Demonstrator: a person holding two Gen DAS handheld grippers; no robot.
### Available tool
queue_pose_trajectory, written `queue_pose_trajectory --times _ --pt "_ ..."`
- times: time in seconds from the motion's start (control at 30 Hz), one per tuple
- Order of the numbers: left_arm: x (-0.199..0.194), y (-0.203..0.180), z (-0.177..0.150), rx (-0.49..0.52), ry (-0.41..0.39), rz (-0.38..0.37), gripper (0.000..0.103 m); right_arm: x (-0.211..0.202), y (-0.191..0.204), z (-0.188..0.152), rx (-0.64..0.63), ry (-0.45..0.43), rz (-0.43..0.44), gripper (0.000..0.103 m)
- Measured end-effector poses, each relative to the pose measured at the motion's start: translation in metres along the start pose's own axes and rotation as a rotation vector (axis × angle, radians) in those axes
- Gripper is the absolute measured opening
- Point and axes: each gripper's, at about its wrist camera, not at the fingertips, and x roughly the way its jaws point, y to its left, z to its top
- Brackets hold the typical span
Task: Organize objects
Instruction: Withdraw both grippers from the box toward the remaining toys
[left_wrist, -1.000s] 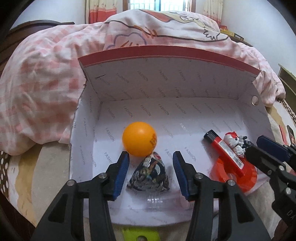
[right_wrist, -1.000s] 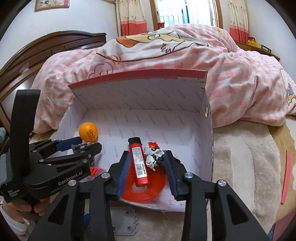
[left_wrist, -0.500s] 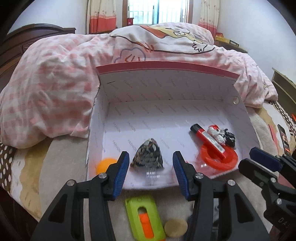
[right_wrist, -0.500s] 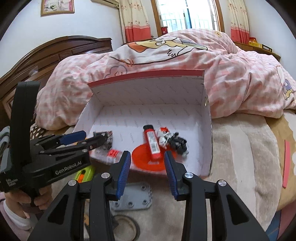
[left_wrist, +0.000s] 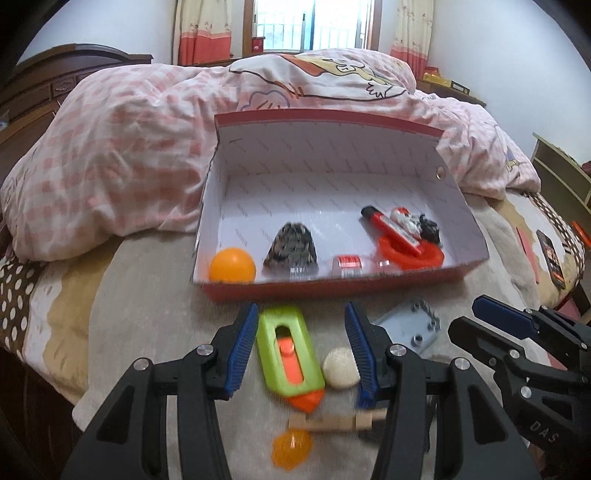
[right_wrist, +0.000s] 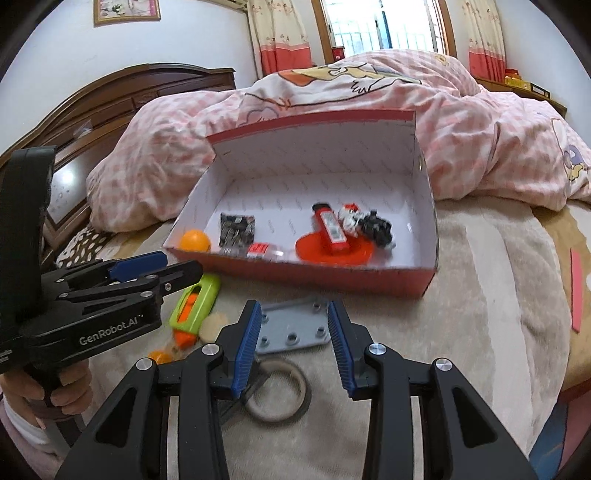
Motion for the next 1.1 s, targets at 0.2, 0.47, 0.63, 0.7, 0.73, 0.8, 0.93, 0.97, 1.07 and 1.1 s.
queue_pose_trajectory --times 0.2,0.47,0.63,0.7,0.73,0.8,0.93,0.97,1.07,1.1 --pt "-0.013 0.008 -0.021 -0.025 0.001 -0.001 0.049 -0.006 0.003 -0.017 0.006 0.012 0.010 0.039" --pt "-0.027 0.020 -0.050 -0.035 0.010 -0.016 0.049 -0.008 0.005 -0.037 0.019 0.045 0.035 0.039" --pt "-0.034 0.028 -0.069 -0.025 0.015 -0.034 0.049 -0.014 0.008 -0.042 0.014 0.030 0.063 0.051" --pt "-0.033 0.032 -0.076 -0.036 0.031 -0.057 0.049 -0.014 0.011 -0.044 -0.002 0.030 0.067 0.054" --pt "-0.032 0.033 -0.078 -0.043 0.040 -0.068 0.049 -0.014 0.012 -0.045 -0.009 0.034 0.069 0.054" --pt "-0.031 0.036 -0.082 -0.059 0.056 -0.096 0.049 -0.012 0.015 -0.047 -0.023 0.040 0.068 0.054" --pt "-0.031 0.033 -0.085 -0.047 0.054 -0.105 0.049 -0.013 0.018 -0.049 -0.044 0.040 0.066 0.054" --pt "-0.030 0.031 -0.085 -0.038 0.055 -0.104 0.049 -0.013 0.018 -0.049 -0.047 0.041 0.065 0.054" --pt "-0.027 0.024 -0.087 -0.013 0.064 -0.112 0.049 -0.014 0.017 -0.049 -0.054 0.045 0.058 0.054" --pt "-0.026 0.022 -0.088 -0.002 0.066 -0.110 0.049 -0.014 0.016 -0.049 -0.057 0.050 0.052 0.054"
